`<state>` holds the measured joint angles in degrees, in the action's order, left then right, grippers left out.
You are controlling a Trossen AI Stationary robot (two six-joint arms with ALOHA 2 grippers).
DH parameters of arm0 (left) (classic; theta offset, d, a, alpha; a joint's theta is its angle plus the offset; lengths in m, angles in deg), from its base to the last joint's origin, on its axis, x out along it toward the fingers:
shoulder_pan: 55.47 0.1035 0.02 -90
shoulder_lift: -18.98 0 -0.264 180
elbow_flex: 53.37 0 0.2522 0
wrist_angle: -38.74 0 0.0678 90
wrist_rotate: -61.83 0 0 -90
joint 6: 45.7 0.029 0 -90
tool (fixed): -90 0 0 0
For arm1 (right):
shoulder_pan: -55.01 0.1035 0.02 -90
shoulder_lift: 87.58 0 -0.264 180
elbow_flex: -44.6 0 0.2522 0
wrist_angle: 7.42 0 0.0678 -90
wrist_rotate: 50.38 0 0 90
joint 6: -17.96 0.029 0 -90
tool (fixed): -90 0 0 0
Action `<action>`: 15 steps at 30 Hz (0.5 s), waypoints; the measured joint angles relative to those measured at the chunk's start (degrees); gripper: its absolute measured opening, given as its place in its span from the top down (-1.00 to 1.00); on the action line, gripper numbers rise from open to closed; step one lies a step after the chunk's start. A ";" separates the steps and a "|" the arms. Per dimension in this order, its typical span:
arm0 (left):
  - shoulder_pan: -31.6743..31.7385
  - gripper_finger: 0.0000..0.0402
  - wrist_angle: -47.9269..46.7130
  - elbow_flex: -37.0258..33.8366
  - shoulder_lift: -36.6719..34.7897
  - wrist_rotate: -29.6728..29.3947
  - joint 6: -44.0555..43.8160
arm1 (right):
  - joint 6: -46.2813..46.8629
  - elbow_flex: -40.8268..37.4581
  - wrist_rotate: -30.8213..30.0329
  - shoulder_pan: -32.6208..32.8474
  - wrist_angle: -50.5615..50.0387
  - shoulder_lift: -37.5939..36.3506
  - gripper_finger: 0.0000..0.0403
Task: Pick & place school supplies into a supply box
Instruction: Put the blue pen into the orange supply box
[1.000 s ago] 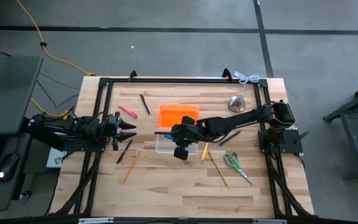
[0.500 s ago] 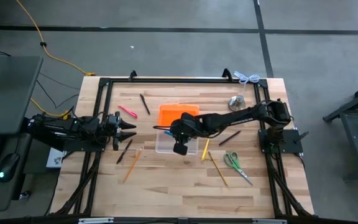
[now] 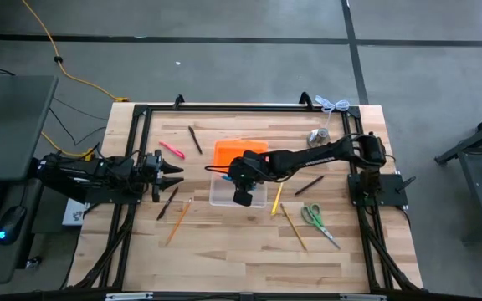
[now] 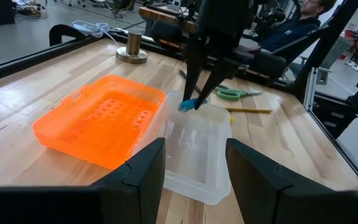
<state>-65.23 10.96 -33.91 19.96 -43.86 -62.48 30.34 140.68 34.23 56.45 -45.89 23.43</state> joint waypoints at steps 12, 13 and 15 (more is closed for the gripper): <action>-0.01 0.00 -0.02 0.00 0.00 -0.04 0.00 | -0.45 0.02 1.60 0.04 -0.31 2.52 0.80; -0.01 0.00 -0.02 0.00 0.01 -0.05 0.00 | -0.40 0.02 1.78 0.04 -0.40 2.95 0.80; 0.00 0.00 -0.02 0.00 -0.01 -0.05 0.00 | -0.39 0.02 2.20 0.04 -0.29 3.82 0.80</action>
<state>-65.23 10.94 -33.91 19.95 -43.91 -62.48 29.95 140.70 36.43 56.49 -46.18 27.25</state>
